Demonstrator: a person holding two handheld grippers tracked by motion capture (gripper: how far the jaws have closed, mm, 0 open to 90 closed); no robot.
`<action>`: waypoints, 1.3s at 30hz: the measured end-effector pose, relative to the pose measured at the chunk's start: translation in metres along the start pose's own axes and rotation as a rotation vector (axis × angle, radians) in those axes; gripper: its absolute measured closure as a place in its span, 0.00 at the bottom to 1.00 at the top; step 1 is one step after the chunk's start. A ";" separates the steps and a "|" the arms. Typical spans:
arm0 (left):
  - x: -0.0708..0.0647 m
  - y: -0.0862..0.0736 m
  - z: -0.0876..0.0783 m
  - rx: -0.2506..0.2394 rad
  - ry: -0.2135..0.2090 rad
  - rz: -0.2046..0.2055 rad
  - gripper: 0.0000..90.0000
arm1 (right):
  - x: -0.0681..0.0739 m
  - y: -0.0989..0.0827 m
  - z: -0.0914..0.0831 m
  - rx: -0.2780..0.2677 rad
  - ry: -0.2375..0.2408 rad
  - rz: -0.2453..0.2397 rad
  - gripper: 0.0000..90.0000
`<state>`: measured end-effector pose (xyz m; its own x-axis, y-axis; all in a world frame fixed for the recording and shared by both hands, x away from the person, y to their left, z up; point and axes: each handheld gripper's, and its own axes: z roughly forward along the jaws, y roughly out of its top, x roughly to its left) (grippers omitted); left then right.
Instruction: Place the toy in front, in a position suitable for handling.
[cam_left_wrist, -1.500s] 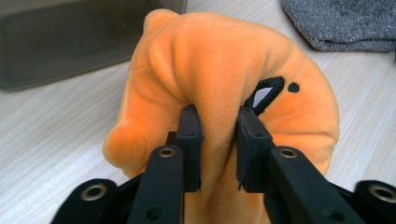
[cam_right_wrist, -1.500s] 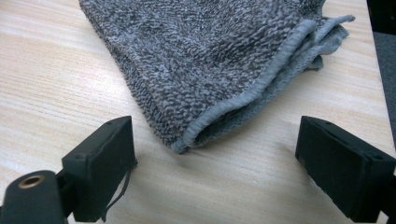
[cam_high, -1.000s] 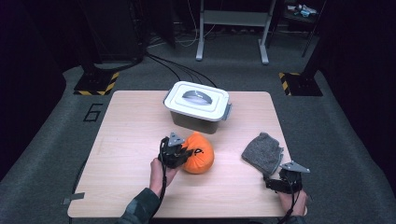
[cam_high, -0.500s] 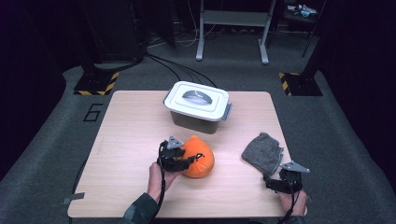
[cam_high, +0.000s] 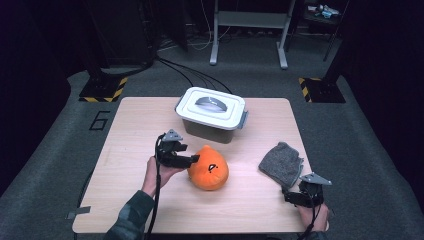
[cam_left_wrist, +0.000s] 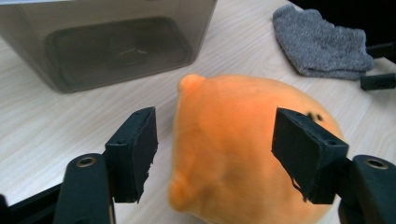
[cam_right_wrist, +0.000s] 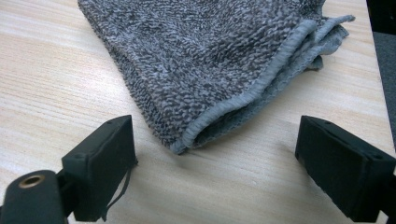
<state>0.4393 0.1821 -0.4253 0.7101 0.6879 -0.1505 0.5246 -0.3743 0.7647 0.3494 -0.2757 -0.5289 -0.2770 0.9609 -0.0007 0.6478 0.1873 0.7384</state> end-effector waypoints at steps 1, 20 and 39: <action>0.003 0.001 0.005 0.021 -0.013 0.004 0.33 | 0.000 0.000 0.000 0.000 0.001 0.000 0.12; -0.006 -0.028 0.043 0.096 -0.133 0.011 0.57 | 0.000 0.000 0.000 -0.001 0.002 -0.009 0.12; -0.030 -0.030 0.024 -0.034 -0.034 -0.105 0.77 | 0.000 0.000 0.000 -0.003 0.000 -0.007 0.13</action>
<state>0.4140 0.1580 -0.4588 0.6682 0.7003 -0.2513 0.5808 -0.2798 0.7644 0.3493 -0.2757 -0.5290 -0.2816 0.9595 -0.0053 0.6441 0.1931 0.7401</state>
